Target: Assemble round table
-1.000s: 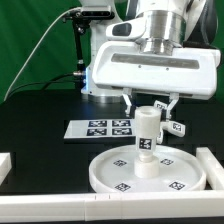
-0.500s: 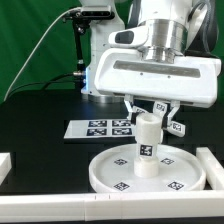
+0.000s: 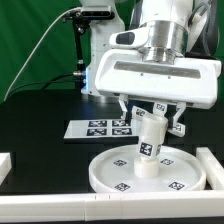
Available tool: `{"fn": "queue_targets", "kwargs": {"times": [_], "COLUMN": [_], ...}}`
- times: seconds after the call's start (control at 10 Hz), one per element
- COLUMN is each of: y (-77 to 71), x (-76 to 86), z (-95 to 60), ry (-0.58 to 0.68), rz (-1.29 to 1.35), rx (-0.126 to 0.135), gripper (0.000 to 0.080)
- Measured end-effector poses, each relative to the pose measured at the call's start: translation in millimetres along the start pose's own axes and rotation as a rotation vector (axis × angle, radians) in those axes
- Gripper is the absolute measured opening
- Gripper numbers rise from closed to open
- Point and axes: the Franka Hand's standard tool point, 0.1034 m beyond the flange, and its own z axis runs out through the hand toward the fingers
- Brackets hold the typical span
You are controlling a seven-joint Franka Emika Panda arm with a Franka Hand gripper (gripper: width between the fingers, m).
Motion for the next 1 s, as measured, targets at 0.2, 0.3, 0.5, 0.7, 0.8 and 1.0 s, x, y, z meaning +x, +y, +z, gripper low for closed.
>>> {"fn": "queue_targets", "kwargs": {"times": [0.2,0.3,0.5,0.7,0.8,1.0], "y": [5.5,10.3,5.3,-8.7,-7.9,-2.6], "x": [7.4,15.1,12.2,12.8,9.9,11.7], "z": [-3.4,-7.8,-11.0,-11.9,-12.9,-13.0], "ry": [-0.009,-0.016,-0.185,-0.342,-0.409,-0.474], "rz": [-0.01,0.02,0.082,0.101,0.076,0.088], "rx": [0.009,0.029,0.07,0.06,0.059,0.051], "gripper": [0.0639,0.0648,0.0649,0.0649,0.0649,0.0649]}}
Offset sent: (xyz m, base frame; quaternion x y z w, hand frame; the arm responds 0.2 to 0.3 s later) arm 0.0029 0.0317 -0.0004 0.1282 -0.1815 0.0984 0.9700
